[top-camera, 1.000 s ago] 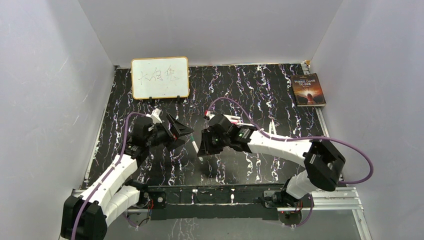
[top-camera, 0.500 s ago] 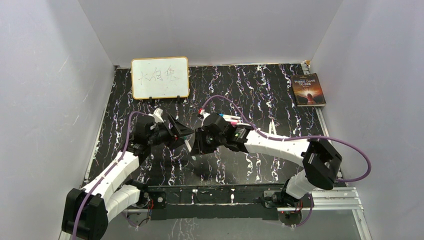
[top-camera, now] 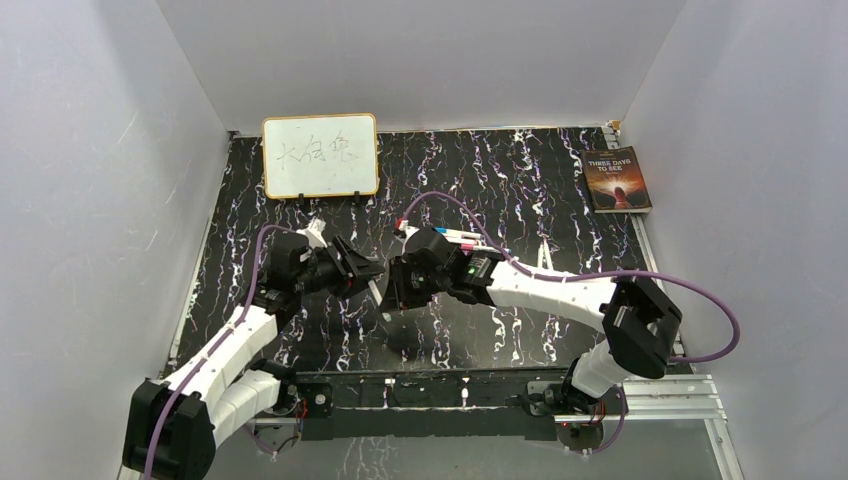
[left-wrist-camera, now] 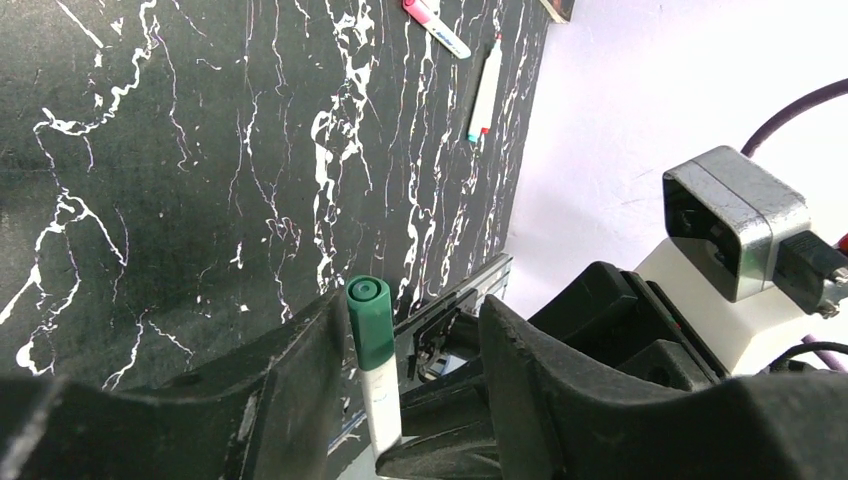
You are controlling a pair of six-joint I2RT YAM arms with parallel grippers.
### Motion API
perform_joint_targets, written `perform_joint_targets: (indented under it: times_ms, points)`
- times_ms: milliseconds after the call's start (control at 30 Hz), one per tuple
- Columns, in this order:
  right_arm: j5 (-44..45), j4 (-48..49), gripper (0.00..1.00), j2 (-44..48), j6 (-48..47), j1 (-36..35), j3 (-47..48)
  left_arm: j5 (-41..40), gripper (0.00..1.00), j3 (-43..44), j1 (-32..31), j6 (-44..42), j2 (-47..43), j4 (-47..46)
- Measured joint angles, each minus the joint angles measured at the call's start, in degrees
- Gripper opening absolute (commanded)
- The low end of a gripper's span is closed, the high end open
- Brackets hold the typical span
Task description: Open the pen caps
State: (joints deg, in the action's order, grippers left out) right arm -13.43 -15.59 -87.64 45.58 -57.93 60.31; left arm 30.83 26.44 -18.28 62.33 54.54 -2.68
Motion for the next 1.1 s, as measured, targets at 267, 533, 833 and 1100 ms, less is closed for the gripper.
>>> perform_joint_targets:
  times_ms: [267,533,833,1100]
  points:
    - [0.22,0.81,0.13,0.09,0.63,-0.63,-0.22,-0.44,0.30,-0.94,-0.20,-0.11,-1.70,1.22]
    - [0.83,1.49,0.13,1.05,1.16,-1.40,-1.73,-1.20,0.16,-1.20,-0.28,-0.11,-2.36,2.89]
    - [1.31,1.97,0.18,1.14,1.33,-1.73,-1.97,-1.88,0.01,-1.31,-0.33,-0.35,-2.64,3.91]
    - [1.53,1.95,0.57,1.14,1.66,-1.97,-1.99,-1.88,0.00,-1.33,-0.35,-0.31,-2.69,4.04]
